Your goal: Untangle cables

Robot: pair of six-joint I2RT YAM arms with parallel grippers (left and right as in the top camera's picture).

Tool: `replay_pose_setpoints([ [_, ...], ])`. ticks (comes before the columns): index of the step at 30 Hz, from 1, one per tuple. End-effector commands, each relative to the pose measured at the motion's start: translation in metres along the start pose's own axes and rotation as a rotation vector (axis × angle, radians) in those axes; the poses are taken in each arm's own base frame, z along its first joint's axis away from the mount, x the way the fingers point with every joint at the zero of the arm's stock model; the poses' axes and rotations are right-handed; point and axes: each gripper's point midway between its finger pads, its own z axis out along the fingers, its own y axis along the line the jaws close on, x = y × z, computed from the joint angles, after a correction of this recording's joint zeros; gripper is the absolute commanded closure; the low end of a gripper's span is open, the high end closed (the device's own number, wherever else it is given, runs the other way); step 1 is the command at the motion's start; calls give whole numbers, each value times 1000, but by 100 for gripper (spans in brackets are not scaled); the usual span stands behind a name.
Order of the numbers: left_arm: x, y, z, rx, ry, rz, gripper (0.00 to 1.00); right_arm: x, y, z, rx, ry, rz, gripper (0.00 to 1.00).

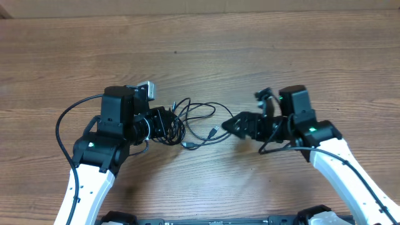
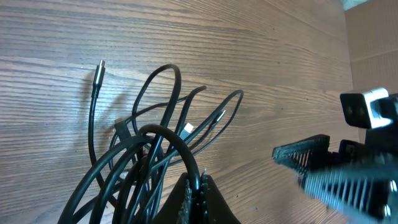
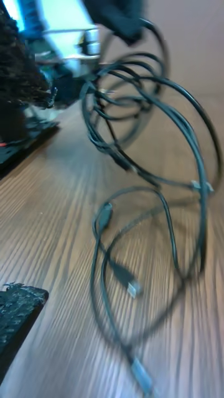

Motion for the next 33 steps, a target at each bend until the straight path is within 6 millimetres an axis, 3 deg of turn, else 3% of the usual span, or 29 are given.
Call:
replay_pose_setpoints([
  [1,-7,-7,-6,8,-34,39,96,5,29,9,-71,23,-168,8],
  [8,-7,-8,-6,12,-32,28,96,4,70,23,-169,-14,-321,11],
  [12,-7,-8,-6,10,-32,20,96,-2,69,26,-142,-38,-263,10],
  [13,-7,-7,-6,8,-34,21,92,-2,68,26,-138,-38,-261,10],
  [16,-7,-5,-6,-1,-32,18,47,0,67,26,-135,-33,-256,10],
  [17,-6,-5,-6,-2,-31,18,37,0,67,26,-133,-31,-254,10],
  [19,-6,-3,-6,-12,-33,17,27,1,67,26,-132,-29,-252,10],
  [22,-5,8,-7,-70,-33,4,14,1,66,26,-132,-28,-251,9],
  [30,16,38,-11,-222,32,-42,4,2,66,26,-129,-24,-247,9],
  [33,22,58,-17,-332,36,-68,0,3,65,26,-126,-16,-218,9],
])
